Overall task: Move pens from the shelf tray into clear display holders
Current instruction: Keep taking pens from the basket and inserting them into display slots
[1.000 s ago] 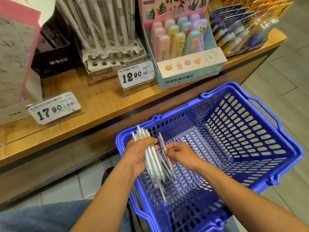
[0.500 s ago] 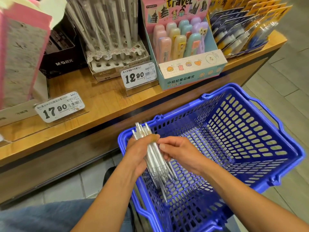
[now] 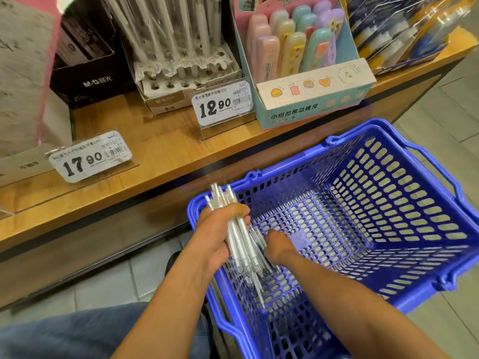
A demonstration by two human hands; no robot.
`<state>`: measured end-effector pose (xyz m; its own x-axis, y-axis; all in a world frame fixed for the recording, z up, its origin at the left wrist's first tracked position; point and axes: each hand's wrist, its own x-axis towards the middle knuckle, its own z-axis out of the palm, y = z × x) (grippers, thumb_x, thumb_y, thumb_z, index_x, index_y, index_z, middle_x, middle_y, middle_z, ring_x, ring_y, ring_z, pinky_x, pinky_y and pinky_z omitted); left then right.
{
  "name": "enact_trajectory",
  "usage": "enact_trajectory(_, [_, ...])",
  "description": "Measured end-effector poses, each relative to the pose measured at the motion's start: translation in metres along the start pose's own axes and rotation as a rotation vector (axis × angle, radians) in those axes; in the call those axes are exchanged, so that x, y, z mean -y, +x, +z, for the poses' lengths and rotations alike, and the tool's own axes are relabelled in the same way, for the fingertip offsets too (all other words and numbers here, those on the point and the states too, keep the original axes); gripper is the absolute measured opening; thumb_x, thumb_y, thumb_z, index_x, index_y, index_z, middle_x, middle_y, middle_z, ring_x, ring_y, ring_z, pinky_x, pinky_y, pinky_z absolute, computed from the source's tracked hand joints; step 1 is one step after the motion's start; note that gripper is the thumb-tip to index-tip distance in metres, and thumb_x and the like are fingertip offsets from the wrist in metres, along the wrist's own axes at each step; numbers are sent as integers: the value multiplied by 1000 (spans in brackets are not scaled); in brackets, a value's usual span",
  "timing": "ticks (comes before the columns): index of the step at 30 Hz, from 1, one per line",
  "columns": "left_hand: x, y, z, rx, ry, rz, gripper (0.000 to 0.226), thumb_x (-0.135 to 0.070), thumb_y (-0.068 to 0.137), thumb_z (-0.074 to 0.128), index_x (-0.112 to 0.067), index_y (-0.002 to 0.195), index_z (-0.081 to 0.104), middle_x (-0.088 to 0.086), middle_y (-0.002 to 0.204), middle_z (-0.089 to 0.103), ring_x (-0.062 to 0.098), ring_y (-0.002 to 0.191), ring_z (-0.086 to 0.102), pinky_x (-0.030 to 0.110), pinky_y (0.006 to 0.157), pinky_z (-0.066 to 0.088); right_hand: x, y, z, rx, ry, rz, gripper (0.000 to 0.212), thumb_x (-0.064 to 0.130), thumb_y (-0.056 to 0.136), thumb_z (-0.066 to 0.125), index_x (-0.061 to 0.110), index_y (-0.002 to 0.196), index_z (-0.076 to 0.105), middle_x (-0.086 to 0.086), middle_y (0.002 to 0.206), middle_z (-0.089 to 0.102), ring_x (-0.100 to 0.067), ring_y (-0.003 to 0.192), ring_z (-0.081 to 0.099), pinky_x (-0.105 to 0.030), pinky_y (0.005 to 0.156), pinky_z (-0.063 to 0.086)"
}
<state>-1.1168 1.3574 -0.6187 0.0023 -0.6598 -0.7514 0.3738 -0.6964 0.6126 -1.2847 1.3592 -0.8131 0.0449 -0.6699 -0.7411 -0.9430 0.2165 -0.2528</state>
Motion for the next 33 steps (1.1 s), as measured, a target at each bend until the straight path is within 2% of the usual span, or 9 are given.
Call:
enact_trajectory(4, [-1,-3,1,10,5,-13,12,1,83,68,-2,94,63,10,70,63,15,55,64,25,51,52,-1,-8,-22,-10,158,-18,27,7,94,53,15,70,41,-7,65,39,-21,57,33,-35,61,31])
enact_trajectory(10, [-3,-8,3,-13,-15,-28,23,0,83,69,1,105,64,12,71,64,16,56,64,25,53,54,9,-69,-81,-37,843,-154,5,6,89,65,10,87,63,-3,74,62,-15,67,58,-24,62,48])
enact_trajectory(13, [-3,-10,5,-26,-23,-16,20,-1,83,70,1,102,66,12,71,66,17,58,65,28,55,54,21,-115,-101,-12,1123,-280,16,4,86,70,9,101,67,0,78,70,-10,66,64,-19,59,50])
enact_trajectory(16, [-3,-16,8,-9,-51,-20,22,-1,81,71,5,103,67,22,82,70,34,73,72,46,67,60,43,-151,-106,-31,1161,-404,18,4,84,72,11,101,70,-3,82,73,-11,68,66,-20,60,51])
enact_trajectory(19, [-6,-28,11,49,-102,-30,51,-8,73,79,8,118,61,38,112,64,51,104,65,69,88,51,63,-167,-108,-93,1158,-420,18,3,85,71,4,103,70,-16,87,72,-18,72,66,-23,64,54])
enact_trajectory(22, [-7,-33,10,71,-126,-13,66,-15,60,85,8,118,61,37,111,65,47,97,69,58,79,58,73,-174,-109,-147,1084,-456,17,6,86,71,2,102,72,-16,85,70,-16,73,63,-24,68,55])
enact_trajectory(25, [-6,-29,6,61,-119,12,40,-11,68,81,7,100,65,26,80,71,34,66,72,39,56,58,75,-171,-110,-122,1064,-531,9,7,87,69,9,95,74,-8,79,69,-10,66,60,-21,65,51])
enact_trajectory(28, [-6,-24,3,23,-94,34,18,-3,80,72,5,94,63,21,71,64,31,61,66,36,56,56,66,-155,-113,-22,1141,-566,12,6,88,68,14,91,76,-9,80,71,-12,62,60,-21,58,50])
enact_trajectory(33, [-10,-19,0,-48,-55,46,17,1,80,68,-1,96,62,9,60,61,17,53,64,27,49,51,40,-85,-91,-154,1006,-225,13,3,91,62,12,83,69,-6,75,66,-13,58,59,-19,50,47])
